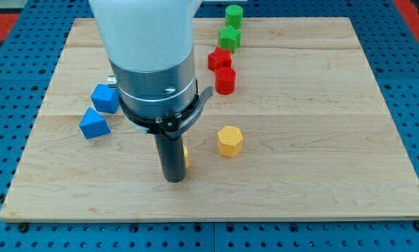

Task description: Push the blue cube towards the right center of the board

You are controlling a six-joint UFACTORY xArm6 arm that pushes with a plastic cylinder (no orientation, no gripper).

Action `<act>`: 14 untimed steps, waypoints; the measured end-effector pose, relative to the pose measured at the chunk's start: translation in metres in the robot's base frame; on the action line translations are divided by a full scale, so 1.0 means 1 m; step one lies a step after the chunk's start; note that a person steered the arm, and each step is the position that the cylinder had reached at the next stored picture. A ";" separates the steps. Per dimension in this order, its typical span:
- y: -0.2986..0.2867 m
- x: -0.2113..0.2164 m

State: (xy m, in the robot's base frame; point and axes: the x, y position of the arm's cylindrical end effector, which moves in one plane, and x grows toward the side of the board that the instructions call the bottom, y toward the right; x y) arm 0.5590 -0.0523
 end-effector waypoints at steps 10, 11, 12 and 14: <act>-0.178 -0.121; -0.243 -0.149; -0.193 -0.167; 0.064 -0.141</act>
State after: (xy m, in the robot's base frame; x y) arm 0.4185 0.0112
